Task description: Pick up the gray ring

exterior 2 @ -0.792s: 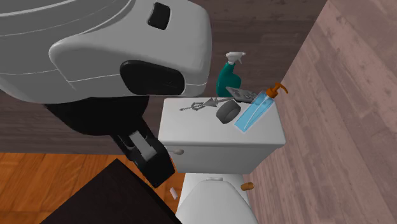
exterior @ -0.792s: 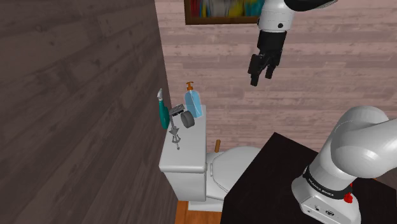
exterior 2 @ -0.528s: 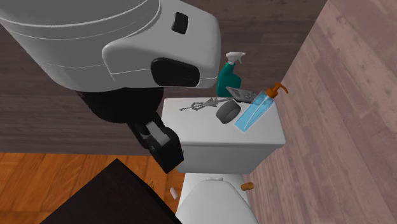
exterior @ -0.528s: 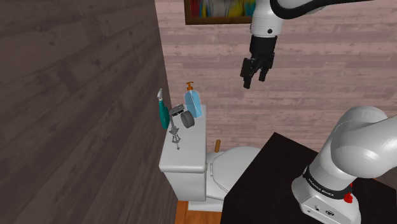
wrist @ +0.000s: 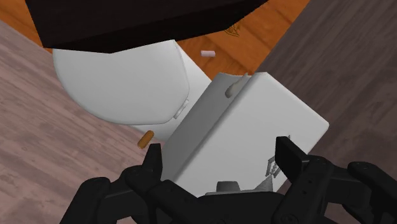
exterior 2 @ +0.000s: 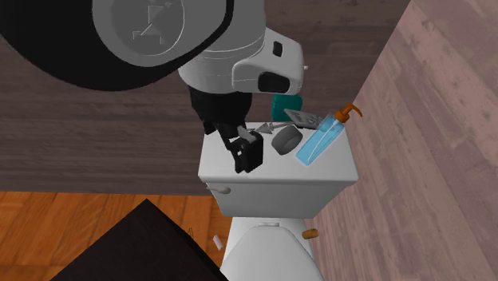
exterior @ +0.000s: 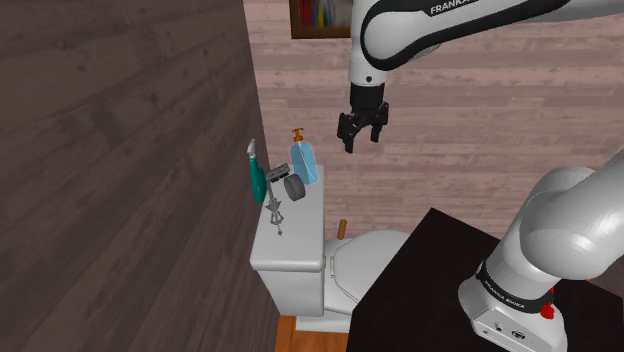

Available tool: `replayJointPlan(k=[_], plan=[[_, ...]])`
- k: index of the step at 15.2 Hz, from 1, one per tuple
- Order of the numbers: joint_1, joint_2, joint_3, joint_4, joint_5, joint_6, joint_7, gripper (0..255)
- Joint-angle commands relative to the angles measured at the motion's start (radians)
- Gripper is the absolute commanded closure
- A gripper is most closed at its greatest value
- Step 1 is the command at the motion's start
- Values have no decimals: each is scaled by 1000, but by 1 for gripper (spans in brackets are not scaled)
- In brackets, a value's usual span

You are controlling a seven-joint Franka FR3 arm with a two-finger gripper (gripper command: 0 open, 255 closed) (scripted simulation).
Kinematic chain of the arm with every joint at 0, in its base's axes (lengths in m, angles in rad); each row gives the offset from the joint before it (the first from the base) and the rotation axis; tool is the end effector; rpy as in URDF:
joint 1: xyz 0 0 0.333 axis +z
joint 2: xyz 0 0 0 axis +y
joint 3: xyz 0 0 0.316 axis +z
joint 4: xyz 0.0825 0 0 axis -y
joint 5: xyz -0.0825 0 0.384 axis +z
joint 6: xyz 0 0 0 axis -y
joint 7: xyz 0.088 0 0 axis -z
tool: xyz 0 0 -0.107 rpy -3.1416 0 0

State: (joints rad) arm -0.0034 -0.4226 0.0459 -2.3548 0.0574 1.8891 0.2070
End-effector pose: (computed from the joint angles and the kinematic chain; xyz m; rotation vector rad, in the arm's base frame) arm 0.4168 0.0232 0.4856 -3.0973 0.2921 0.0736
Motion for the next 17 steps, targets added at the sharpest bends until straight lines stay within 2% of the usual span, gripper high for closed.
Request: replayJointPlan(k=[1,9,17], plan=[[-4,78,7,27,-4,47,20,0],[-6,399,34,200,-33,177,118,0],[7,725,29,457,-75,223,209,0]])
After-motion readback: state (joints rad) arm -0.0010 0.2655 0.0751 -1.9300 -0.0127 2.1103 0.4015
